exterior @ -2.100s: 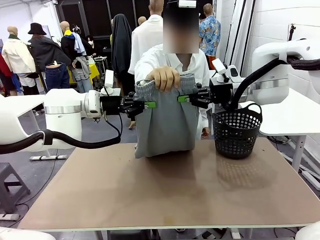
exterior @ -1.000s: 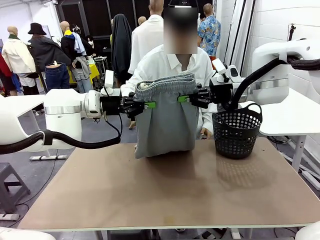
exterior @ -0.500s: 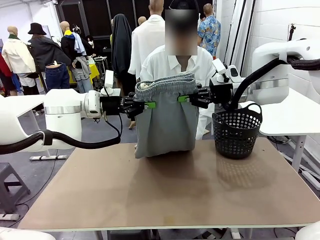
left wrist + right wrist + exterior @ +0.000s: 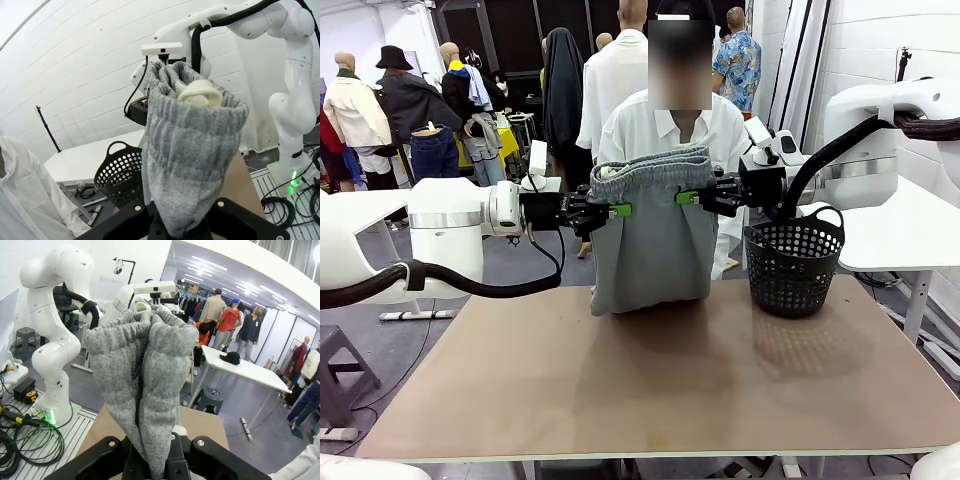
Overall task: Fold the training pants.
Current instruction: Release the ends of the Training pants and then grab the overlapped ends.
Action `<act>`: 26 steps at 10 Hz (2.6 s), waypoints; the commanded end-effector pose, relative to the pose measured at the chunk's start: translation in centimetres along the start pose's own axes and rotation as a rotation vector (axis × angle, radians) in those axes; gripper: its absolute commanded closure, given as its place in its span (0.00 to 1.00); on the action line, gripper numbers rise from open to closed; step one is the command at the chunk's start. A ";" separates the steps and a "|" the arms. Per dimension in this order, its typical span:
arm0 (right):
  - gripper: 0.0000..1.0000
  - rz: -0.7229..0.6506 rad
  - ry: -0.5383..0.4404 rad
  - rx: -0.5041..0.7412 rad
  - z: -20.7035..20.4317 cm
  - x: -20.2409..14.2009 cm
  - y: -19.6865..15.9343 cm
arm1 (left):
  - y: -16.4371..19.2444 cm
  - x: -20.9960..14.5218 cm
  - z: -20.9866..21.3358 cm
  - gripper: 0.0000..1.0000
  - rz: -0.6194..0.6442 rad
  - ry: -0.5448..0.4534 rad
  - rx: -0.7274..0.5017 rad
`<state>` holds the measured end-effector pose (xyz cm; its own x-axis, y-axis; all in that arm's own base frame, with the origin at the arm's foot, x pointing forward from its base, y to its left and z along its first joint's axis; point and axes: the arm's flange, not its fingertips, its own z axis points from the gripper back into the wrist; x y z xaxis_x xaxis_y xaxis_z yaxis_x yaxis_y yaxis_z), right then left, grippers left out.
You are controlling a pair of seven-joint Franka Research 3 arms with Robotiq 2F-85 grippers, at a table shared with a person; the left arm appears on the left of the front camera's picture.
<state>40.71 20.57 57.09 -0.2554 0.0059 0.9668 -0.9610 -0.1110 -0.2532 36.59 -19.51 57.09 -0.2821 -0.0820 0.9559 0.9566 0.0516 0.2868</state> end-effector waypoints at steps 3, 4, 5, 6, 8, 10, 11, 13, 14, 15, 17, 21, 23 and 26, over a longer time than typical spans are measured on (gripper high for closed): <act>1.00 0.007 0.002 0.000 -0.1 0.2 0.2 | -0.2 0.3 0.0 1.00 0.003 -0.020 0.009; 1.00 0.007 0.002 0.000 -0.1 0.2 0.2 | -0.2 0.3 0.0 1.00 0.003 -0.020 0.009; 1.00 0.007 0.002 0.000 -0.1 0.2 0.2 | -0.2 0.3 0.0 1.00 0.003 -0.020 0.009; 1.00 0.007 0.002 0.000 -0.1 0.2 0.2 | -0.2 0.3 0.0 1.00 0.003 -0.020 0.009; 1.00 0.007 0.002 0.000 -0.1 0.2 0.2 | -0.2 0.3 0.0 1.00 0.003 -0.020 0.009; 1.00 0.007 0.002 0.000 -0.1 0.2 0.2 | -0.2 0.3 0.0 1.00 0.003 -0.020 0.009; 1.00 0.007 0.002 0.000 -0.1 0.2 0.2 | -0.2 0.3 0.0 1.00 0.003 -0.020 0.009; 1.00 0.007 0.002 0.000 -0.1 0.2 0.2 | -0.2 0.3 0.0 1.00 0.003 -0.020 0.009; 1.00 0.007 0.002 0.000 -0.1 0.2 0.2 | -0.2 0.3 0.0 1.00 0.003 -0.020 0.009; 1.00 0.007 0.002 0.000 -0.1 0.2 0.2 | -0.2 0.3 0.0 1.00 0.003 -0.020 0.009; 1.00 0.007 0.002 0.000 -0.1 0.2 0.2 | -0.2 0.3 0.0 1.00 0.003 -0.020 0.009; 1.00 0.007 0.002 0.000 -0.1 0.2 0.2 | -0.2 0.3 0.0 1.00 0.003 -0.020 0.009; 1.00 0.007 0.002 0.000 -0.1 0.2 0.2 | -0.2 0.3 0.0 1.00 0.003 -0.020 0.009; 1.00 0.007 0.002 0.000 -0.1 0.2 0.2 | -0.2 0.3 0.0 1.00 0.003 -0.020 0.009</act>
<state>40.70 20.56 57.12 -0.2560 0.0059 0.9667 -0.9609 -0.1109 -0.2538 36.57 -19.49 57.11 -0.2826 -0.0821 0.9557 0.9564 0.0519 0.2873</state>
